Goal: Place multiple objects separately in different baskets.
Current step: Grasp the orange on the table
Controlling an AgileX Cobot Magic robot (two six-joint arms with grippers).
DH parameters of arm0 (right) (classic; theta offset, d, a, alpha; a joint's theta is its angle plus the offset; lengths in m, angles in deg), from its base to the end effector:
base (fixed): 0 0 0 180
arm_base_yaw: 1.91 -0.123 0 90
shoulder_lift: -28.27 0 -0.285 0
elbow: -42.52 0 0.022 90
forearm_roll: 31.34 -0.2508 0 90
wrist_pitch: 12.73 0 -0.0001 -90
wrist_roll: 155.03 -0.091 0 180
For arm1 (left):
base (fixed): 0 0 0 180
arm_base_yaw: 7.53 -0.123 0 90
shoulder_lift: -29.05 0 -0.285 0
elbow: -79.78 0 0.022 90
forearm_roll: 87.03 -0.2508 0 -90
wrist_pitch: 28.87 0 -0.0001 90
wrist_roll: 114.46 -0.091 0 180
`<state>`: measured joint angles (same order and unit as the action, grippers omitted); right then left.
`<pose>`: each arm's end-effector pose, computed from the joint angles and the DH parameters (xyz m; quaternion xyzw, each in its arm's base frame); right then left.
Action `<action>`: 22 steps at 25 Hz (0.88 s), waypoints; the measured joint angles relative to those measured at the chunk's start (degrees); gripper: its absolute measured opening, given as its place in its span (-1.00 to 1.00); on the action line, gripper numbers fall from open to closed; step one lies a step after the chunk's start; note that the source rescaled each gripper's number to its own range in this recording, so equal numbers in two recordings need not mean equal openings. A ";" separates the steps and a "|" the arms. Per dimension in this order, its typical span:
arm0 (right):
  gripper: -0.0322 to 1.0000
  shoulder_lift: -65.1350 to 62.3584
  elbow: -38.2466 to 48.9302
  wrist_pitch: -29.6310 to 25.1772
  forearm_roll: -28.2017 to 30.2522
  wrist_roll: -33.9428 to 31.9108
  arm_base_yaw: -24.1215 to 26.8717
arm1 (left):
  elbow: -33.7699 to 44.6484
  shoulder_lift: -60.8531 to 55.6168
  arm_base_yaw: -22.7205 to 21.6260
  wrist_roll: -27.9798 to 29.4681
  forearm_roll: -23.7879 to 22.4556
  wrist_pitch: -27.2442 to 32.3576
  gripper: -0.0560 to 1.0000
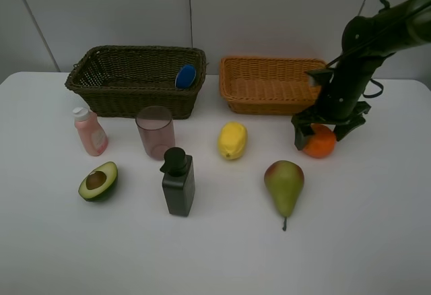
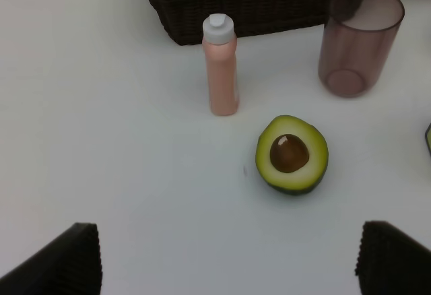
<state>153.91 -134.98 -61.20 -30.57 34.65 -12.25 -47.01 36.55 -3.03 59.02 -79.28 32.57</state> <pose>0.3762 0.0677 0.1262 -0.1780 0.9836 -0.0050 0.0296 0.0012 -0.0109 0.2542 0.0843 0.8692 -0.0591 0.4837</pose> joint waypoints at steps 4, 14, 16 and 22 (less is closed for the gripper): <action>0.81 0.46 0.00 0.30 -0.14 0.00 0.00 | 0.00 0.00 0.00 0.00 0.00 0.00 1.00; 0.21 0.46 0.00 0.46 -0.77 0.00 0.00 | 0.00 0.00 0.00 0.00 0.00 0.00 1.00; 0.21 0.46 0.00 0.34 -0.77 0.00 0.00 | 0.00 0.00 0.00 0.00 0.00 0.00 1.00; 0.21 0.46 0.00 -0.68 -0.40 0.02 0.00 | 0.00 0.00 0.00 0.00 0.00 0.00 1.00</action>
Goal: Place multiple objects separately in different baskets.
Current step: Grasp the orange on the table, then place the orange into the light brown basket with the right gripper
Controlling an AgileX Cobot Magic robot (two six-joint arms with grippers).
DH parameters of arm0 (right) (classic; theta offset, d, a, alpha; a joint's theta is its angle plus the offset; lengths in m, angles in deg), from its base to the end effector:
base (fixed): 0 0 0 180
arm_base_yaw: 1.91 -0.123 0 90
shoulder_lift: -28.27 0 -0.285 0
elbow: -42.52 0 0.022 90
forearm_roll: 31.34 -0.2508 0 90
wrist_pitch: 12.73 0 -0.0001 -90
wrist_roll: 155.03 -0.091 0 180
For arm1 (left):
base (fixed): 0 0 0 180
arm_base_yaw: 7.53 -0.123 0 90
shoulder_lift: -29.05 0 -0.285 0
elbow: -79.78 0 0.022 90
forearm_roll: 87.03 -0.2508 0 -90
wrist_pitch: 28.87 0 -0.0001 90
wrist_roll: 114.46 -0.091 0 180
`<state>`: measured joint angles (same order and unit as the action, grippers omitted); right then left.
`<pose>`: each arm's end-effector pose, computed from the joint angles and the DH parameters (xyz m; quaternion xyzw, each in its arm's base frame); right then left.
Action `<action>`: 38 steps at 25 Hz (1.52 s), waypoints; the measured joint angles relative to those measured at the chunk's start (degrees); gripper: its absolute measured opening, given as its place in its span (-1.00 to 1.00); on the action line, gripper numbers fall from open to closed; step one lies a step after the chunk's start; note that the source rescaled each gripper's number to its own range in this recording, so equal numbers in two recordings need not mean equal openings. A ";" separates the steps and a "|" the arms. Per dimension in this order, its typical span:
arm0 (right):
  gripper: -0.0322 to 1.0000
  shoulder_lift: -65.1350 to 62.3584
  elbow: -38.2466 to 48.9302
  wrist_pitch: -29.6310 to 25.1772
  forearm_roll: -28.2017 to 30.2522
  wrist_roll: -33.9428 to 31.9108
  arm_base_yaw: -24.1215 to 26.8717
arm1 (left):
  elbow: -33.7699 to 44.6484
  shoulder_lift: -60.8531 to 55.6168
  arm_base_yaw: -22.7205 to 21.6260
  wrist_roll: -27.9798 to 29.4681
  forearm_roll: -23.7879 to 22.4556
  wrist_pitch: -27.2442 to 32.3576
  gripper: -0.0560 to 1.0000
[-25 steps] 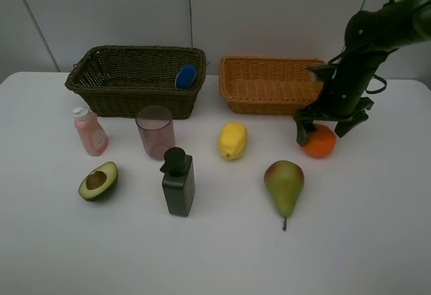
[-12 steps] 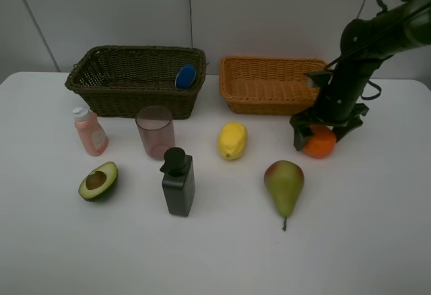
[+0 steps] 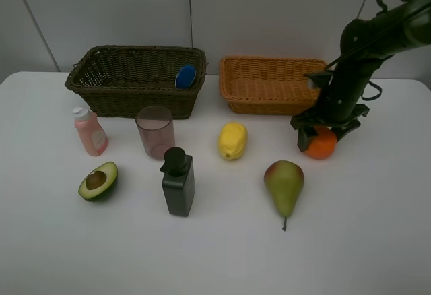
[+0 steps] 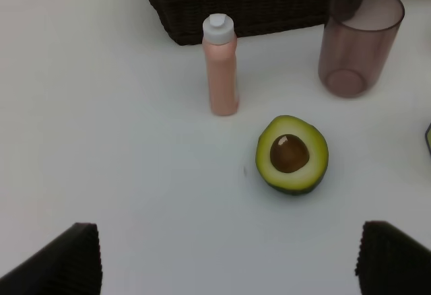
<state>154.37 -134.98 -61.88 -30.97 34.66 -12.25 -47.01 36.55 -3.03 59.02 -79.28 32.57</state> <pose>0.3750 0.0680 0.1231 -0.1759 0.9842 -0.0024 0.0196 0.0012 -0.0109 0.2542 0.0843 0.8692 -0.0591 0.4837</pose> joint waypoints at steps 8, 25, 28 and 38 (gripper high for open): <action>0.21 0.00 0.00 -0.67 0.11 0.00 0.00 | 0.00 0.00 0.00 0.00 0.00 0.00 1.00; 0.21 -5.53 0.06 -2.47 0.11 0.00 0.00 | 0.00 0.00 0.00 0.00 0.00 0.00 1.00; 0.21 -7.86 0.06 -3.68 0.11 0.00 -0.06 | 0.00 0.00 0.00 0.00 0.00 0.00 1.00; 0.21 -15.60 0.06 -6.68 -0.81 0.00 -1.36 | 0.00 0.00 0.00 0.00 0.00 0.00 1.00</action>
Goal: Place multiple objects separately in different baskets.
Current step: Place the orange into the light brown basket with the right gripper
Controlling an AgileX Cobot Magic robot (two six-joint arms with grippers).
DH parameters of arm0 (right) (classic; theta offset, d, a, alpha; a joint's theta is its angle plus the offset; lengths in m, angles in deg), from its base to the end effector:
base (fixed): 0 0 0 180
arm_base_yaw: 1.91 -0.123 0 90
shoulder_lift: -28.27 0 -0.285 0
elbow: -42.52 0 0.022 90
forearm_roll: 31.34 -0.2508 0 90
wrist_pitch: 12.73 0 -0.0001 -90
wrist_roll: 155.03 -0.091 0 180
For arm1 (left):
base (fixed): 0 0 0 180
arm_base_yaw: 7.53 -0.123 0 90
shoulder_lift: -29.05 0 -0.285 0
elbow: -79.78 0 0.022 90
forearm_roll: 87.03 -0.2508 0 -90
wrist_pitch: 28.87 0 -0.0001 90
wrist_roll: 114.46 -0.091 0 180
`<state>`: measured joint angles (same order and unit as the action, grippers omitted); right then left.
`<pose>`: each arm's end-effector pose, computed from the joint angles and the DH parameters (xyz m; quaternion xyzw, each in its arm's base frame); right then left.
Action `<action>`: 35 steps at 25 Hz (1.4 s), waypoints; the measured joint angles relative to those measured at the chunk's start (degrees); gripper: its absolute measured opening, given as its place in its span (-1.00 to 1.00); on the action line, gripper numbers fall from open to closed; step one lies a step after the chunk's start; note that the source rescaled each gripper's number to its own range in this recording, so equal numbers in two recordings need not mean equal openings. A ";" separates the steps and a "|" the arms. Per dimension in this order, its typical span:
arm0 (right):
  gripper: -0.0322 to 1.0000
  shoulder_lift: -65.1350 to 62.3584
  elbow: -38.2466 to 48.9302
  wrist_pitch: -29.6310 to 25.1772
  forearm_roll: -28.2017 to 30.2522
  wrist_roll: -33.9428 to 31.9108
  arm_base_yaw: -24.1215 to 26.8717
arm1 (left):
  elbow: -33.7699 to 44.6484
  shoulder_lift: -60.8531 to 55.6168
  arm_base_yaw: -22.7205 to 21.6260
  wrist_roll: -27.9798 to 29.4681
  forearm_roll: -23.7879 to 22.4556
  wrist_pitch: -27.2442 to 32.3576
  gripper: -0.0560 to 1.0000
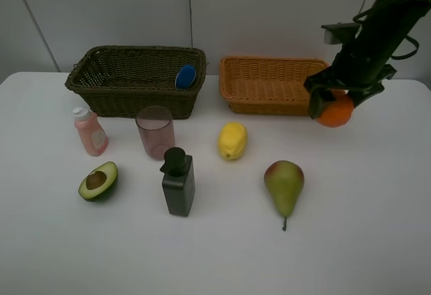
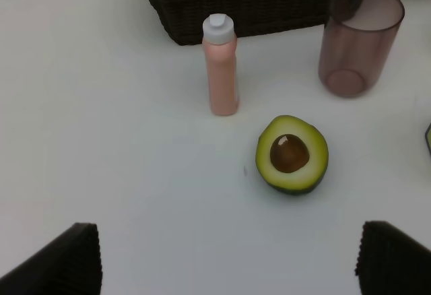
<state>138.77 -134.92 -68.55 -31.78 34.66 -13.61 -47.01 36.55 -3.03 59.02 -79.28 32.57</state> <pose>0.3491 0.0729 0.2226 -0.1829 0.9783 0.0051 0.0968 0.0012 -0.0109 0.2542 0.0843 0.8692 -0.0591 0.4837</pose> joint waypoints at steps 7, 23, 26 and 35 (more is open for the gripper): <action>0.21 -2.10 -2.55 0.25 -2.01 0.00 -0.69 | 0.00 0.00 0.00 0.00 0.00 0.00 1.00; 0.21 3.98 -11.47 9.87 -5.67 5.74 -0.81 | 0.00 0.00 0.00 0.00 0.00 0.00 1.00; 0.21 6.43 -11.51 13.27 -5.95 6.01 -0.81 | 0.00 0.00 0.00 0.00 0.00 0.00 1.00; 0.21 15.49 -16.21 18.27 -5.91 6.16 -0.81 | 0.00 0.00 0.00 0.00 0.00 0.00 1.00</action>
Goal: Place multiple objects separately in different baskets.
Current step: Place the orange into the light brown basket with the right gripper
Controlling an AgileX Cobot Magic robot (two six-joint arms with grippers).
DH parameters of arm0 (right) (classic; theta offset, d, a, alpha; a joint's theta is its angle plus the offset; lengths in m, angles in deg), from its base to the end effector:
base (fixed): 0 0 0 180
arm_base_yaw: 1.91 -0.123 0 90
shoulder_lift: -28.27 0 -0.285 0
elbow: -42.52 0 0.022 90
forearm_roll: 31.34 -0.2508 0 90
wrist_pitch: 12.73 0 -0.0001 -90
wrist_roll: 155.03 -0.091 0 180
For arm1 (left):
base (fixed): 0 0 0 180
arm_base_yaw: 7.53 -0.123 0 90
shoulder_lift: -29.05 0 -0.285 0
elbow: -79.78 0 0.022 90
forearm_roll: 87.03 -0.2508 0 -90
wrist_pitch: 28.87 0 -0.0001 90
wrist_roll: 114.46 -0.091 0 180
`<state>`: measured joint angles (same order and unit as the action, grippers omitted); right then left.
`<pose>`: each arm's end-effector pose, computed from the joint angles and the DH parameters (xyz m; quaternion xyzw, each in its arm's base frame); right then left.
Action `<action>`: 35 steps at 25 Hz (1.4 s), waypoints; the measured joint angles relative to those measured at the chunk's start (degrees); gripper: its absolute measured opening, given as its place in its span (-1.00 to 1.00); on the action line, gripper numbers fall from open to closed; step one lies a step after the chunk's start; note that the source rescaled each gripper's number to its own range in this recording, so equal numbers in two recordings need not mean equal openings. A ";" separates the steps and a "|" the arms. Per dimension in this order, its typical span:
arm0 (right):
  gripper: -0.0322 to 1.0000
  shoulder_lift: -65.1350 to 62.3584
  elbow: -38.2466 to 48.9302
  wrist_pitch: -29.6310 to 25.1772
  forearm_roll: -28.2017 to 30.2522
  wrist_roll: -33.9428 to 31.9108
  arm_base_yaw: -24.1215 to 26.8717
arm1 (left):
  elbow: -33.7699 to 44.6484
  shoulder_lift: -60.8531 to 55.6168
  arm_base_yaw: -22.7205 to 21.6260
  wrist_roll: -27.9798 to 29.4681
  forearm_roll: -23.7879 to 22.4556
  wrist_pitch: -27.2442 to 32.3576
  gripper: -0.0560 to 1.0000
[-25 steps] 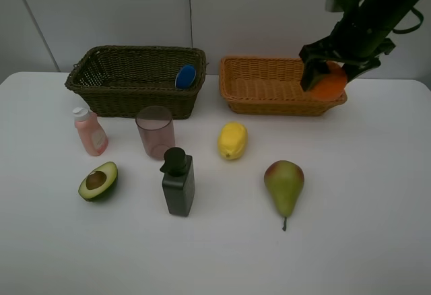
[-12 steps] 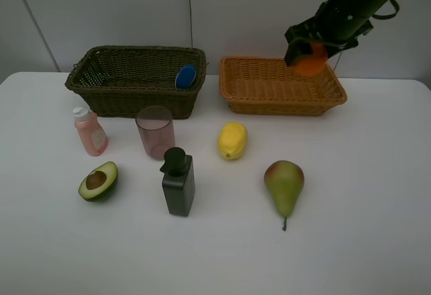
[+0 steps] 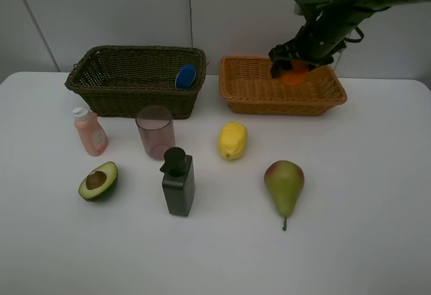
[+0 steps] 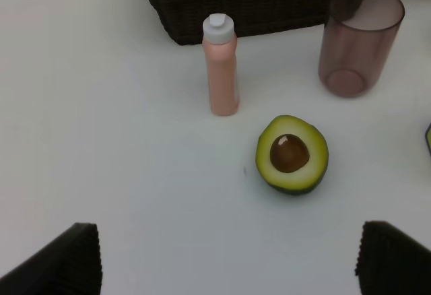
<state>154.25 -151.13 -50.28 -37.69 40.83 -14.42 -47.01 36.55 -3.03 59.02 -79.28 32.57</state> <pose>0.4414 0.1042 0.2002 -0.2037 0.9430 0.0364 0.2606 0.0012 -0.0109 0.2542 0.0843 0.8692 -0.0591 0.4837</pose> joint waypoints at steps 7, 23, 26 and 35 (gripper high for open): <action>0.21 6.32 -6.80 0.07 1.47 0.04 1.41 | 0.00 0.00 0.00 0.00 0.00 0.00 1.00; 0.21 10.39 -7.65 2.98 5.83 0.04 5.49 | 0.00 0.00 0.00 0.00 0.00 0.00 1.00; 0.21 10.39 -7.65 2.98 5.83 0.04 5.49 | 0.00 0.00 0.00 0.00 0.00 0.00 1.00; 0.21 10.39 -7.65 4.40 5.77 0.04 5.49 | 0.00 0.00 0.00 0.00 0.00 0.00 1.00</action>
<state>164.65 -158.78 -45.88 -31.91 40.87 -8.93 -47.01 36.55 -3.03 59.02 -79.28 32.57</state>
